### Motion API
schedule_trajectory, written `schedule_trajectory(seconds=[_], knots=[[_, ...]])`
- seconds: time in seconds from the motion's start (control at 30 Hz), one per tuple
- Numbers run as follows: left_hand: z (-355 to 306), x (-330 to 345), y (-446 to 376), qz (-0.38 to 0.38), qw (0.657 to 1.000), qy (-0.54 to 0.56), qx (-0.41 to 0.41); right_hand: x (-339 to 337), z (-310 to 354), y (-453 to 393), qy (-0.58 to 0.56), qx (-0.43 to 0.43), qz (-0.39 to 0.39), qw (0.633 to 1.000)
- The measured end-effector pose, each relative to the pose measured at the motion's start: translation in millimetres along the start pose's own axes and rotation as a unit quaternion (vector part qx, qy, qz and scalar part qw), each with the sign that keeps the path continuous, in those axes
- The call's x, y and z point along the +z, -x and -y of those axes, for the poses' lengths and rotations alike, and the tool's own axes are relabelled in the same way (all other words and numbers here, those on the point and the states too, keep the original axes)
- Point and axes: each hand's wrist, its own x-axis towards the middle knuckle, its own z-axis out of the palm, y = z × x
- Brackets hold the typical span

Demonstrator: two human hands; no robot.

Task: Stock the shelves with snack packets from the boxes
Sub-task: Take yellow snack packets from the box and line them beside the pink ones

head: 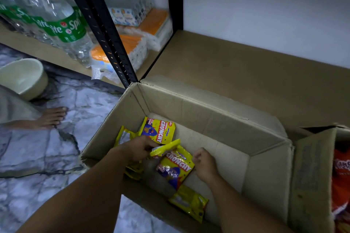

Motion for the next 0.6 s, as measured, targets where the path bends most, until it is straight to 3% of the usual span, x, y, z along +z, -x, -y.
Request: schedule_trajectory(seconds=[0.13, 0.27, 0.33, 0.4, 0.5, 0.6], knots=[[-2.3, 0.4, 2.8, -0.045, 0.984, 0.162, -0.056, -1.6, -28.4, -8.9, -0.072, -0.011, -0.057, 0.996], [-18.4, 8.1, -6.0, -0.111, 0.903, 0.393, -0.133, -8.5, -7.3, 9.8, -0.122, -0.006, -0.074, 0.990], [-28.8, 11.0, -11.1, -0.123, 0.869, 0.449, -0.169, -10.9, 3.7, 16.1, -0.145, -0.003, -0.055, 0.988], [-35.2, 15.7, -13.3, -0.143, 0.869, 0.446, -0.159, -9.8, 5.3, 15.8, -0.154, 0.009, -0.027, 0.988], [-26.1, 25.6, -14.7, -0.181, 0.907, 0.375, -0.059, -6.9, 3.8, 13.6, -0.154, 0.021, -0.015, 0.988], [-22.4, 28.0, -16.7, -0.235, 0.924, 0.303, -0.012, -7.1, 2.2, 11.2, -0.146, 0.017, -0.021, 0.989]])
